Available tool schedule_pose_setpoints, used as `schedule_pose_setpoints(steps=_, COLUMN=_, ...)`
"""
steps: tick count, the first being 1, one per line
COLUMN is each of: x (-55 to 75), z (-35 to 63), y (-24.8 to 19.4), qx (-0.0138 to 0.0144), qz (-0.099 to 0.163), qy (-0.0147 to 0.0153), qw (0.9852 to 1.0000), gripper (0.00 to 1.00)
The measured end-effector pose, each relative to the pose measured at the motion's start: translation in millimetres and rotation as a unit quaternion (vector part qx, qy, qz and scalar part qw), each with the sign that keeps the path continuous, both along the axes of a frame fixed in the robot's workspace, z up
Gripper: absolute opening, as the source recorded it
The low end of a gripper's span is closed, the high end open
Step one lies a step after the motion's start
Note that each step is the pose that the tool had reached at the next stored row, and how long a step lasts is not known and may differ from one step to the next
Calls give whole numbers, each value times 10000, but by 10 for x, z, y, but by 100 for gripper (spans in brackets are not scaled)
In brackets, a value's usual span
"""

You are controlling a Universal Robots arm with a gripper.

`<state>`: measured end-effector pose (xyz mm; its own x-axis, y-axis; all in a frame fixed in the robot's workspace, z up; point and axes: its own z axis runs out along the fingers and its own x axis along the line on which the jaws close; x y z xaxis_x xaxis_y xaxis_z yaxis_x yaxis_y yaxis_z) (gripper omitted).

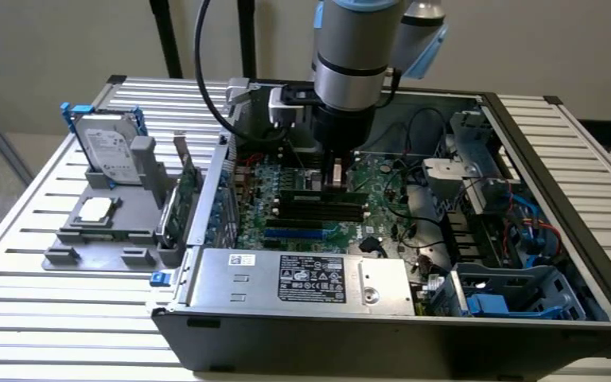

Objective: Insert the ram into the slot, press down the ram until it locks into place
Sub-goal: 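Insert the ram into the slot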

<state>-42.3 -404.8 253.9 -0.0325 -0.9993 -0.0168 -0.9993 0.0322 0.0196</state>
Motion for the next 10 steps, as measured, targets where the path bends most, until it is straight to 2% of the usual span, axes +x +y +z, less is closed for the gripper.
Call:
schedule_pose_setpoints(steps=4, x=0, z=-27, y=8, qx=-4, qz=-9, qy=-3, qw=10000, gripper=14)
schedule_pose_setpoints(steps=10, x=0, z=-40, y=16, qx=-24, qz=-9, qy=-6, qw=10000, gripper=14)
